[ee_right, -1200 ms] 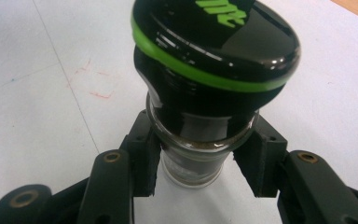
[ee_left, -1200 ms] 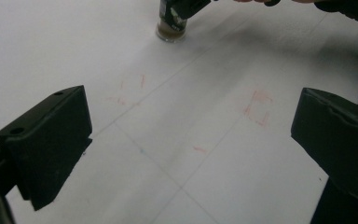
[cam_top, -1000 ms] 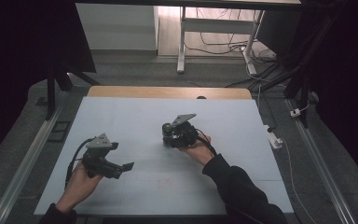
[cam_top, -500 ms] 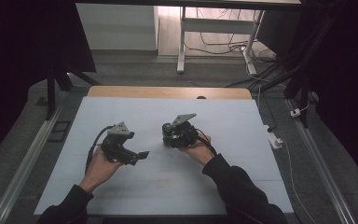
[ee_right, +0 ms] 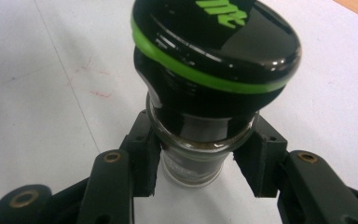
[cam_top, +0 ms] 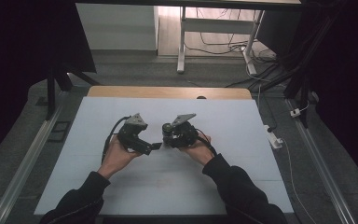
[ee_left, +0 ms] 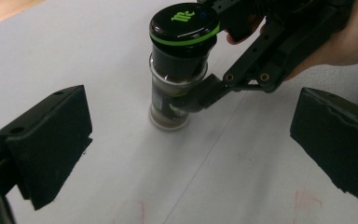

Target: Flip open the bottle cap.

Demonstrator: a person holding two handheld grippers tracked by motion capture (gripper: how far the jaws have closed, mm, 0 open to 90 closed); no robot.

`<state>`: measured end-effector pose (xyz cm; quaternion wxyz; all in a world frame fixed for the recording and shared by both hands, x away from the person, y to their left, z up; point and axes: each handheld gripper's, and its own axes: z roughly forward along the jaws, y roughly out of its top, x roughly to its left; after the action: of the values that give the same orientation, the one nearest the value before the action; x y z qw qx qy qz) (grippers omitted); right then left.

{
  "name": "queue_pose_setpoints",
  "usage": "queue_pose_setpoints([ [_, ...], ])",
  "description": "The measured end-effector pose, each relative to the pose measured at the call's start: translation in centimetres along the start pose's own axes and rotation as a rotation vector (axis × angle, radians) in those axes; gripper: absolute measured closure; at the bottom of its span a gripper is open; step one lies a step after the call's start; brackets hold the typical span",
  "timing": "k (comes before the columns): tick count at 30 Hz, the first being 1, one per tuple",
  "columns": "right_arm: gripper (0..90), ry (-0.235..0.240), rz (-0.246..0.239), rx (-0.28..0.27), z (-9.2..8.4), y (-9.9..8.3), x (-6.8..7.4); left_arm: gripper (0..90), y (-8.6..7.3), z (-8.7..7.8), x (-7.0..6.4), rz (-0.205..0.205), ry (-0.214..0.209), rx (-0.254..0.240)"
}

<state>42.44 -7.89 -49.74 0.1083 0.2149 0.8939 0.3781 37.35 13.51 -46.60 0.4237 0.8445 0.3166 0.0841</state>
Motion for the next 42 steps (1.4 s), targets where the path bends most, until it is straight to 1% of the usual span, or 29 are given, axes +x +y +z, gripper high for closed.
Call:
queue_pose_setpoints([
  [4,52.8,0.001,0.000,0.000,0.0,0.0,0.0,4.3,0.3,0.8,0.3,0.011,0.018,0.006],
  [6,52.8,0.001,-0.001,0.000,0.0,0.0,0.0,11.2,0.4,0.8,0.3,0.022,0.050,0.001],
  [7,52.7,0.001,-0.001,0.001,0.0,0.0,0.0,16.7,0.4,0.8,0.3,0.032,0.064,0.000],
  [9,52.8,0.001,-0.002,0.000,0.0,0.0,0.0,28.6,0.3,0.9,0.4,0.045,0.063,0.001],
  [11,52.8,0.001,-0.002,0.001,0.0,0.0,0.0,40.7,0.3,0.8,0.3,0.060,0.071,0.008],
  [13,52.8,0.001,-0.002,0.001,0.0,0.0,0.0,52.9,0.2,0.8,0.2,0.070,0.056,0.021],
  [15,52.7,0.000,-0.002,0.000,0.0,0.0,0.0,65.7,0.2,1.0,0.1,0.052,0.032,0.033],
  [16,52.7,0.000,-0.002,-0.001,0.0,0.0,0.0,71.0,0.2,1.0,0.1,0.047,0.018,0.032],
  [17,52.8,0.000,-0.001,-0.001,0.0,0.0,0.0,77.7,0.2,1.1,0.1,0.047,0.013,0.033],
  [19,52.8,0.000,-0.002,0.000,0.0,0.0,0.0,86.2,0.2,1.4,0.0,0.043,0.003,0.038],
  [20,52.7,0.001,-0.002,0.000,0.0,0.0,0.0,88.6,0.3,1.5,0.0,0.041,0.007,0.040],
  [23,52.8,0.001,-0.003,0.000,0.0,0.0,0.0,88.8,0.4,2.0,-0.1,0.032,0.018,0.048],
  [25,52.8,0.000,-0.002,-0.001,0.0,0.0,0.0,88.8,0.4,2.2,-0.2,0.040,0.025,0.056],
  [28,52.8,0.005,0.005,-0.003,0.0,0.0,-0.1,88.8,0.4,2.2,-0.3,0.034,0.031,0.051],
  [33,52.8,0.005,0.005,-0.004,0.0,-0.1,-0.1,88.9,0.8,1.7,-0.3,0.018,0.014,0.034],
  [37,52.8,0.003,0.000,-0.003,0.0,-0.1,-0.1,88.9,1.2,1.4,-0.5,0.037,0.010,0.043],
  [41,52.8,0.004,0.007,-0.004,0.0,-0.1,-0.1,88.9,1.4,1.2,-0.6,0.039,-0.008,0.039],
  [42,52.8,0.005,0.007,-0.004,0.0,-0.1,-0.1,88.9,1.4,1.2,-0.7,0.038,-0.004,0.033],
])
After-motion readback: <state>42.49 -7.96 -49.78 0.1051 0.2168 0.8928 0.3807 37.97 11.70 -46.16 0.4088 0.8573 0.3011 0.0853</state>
